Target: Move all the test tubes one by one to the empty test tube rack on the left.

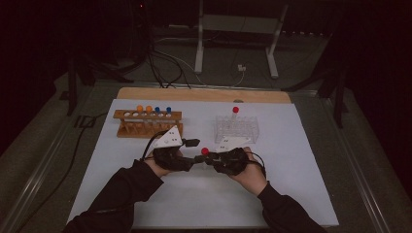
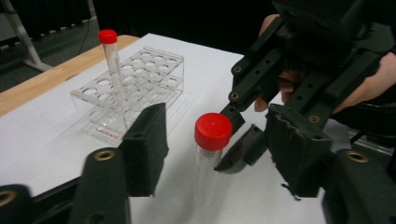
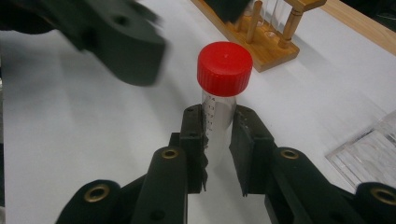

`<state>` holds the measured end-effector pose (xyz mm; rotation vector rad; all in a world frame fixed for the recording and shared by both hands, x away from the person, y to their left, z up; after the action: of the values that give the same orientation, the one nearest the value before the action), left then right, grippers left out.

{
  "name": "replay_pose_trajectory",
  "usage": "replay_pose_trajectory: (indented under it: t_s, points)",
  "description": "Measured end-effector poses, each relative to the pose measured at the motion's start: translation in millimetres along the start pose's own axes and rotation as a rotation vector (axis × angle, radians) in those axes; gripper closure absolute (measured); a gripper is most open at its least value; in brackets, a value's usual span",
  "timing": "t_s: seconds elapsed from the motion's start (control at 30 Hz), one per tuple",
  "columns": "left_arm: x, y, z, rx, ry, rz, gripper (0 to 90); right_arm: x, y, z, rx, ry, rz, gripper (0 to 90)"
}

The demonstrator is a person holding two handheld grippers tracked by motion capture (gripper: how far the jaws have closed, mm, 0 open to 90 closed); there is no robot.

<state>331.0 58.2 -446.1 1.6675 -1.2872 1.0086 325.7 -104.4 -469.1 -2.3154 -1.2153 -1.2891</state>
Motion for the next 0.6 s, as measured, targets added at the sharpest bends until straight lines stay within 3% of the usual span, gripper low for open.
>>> replay_pose_trajectory:
  t_s: [0.4,0.6]
  points:
    - [-1.9,-1.5,12.0,-0.002,-0.014,0.027,70.1,1.0,-0.3,-1.8,0.003,0.01,0.003,75.8]
    - [0.1,-2.4,10.1,0.0,-0.017,0.036,71.8,1.2,1.3,-3.3,0.006,0.02,0.007,75.5]
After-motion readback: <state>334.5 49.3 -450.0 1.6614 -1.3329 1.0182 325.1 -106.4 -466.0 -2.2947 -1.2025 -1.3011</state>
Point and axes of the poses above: each handheld gripper's, and its own axes: z roughly forward along the jaws, x roughly out of its top, y roughly to its right, the point moved 4 cm from there along z, roughly forward along the jaws, and after that the axes turned 13 degrees about -x, right-handed, at the moved point
